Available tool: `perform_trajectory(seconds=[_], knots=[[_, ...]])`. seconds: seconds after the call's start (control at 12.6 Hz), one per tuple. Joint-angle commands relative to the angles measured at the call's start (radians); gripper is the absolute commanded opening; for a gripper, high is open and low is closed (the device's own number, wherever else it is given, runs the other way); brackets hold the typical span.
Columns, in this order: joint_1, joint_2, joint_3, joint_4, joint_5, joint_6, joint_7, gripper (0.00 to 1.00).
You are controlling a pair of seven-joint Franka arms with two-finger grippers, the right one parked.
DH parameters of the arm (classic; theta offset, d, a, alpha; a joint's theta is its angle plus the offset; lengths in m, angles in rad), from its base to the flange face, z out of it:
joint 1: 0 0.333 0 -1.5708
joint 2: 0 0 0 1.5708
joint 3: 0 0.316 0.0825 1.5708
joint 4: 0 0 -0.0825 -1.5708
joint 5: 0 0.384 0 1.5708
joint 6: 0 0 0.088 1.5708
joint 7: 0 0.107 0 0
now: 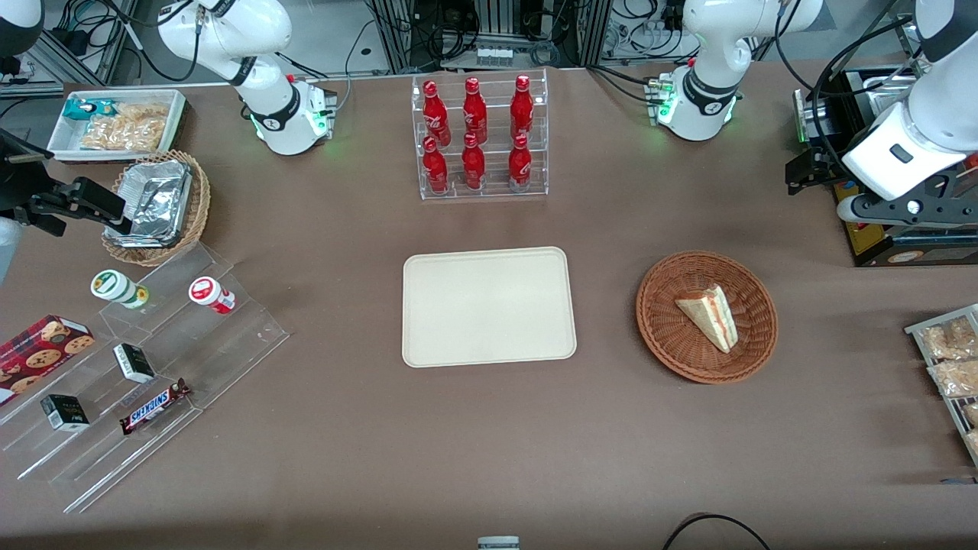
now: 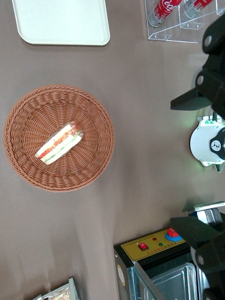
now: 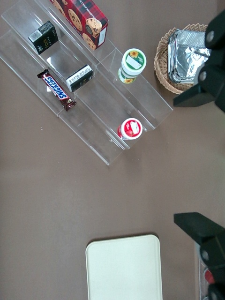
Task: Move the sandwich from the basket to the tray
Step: 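Move the left gripper over the wrapped sandwich in the wicker basket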
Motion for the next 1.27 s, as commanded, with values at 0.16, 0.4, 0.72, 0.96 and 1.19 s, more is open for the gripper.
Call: perform_trajectory(seconds=[0.16, 0.4, 0.72, 0.96, 1.19], knots=[[0.007, -0.001, 0.006, -0.013, 0.008, -0.011, 0.007, 1.0], [0.006, -0.001, 0.005, -0.116, 0.008, 0.098, 0.007, 1.0], [0.007, -0.005, 0.005, -0.278, -0.003, 0.269, 0.005, 1.0], [0.007, -0.025, 0.006, -0.412, -0.002, 0.42, -0.009, 1.0], [0.007, -0.025, 0.006, -0.515, -0.002, 0.549, -0.108, 1.0]])
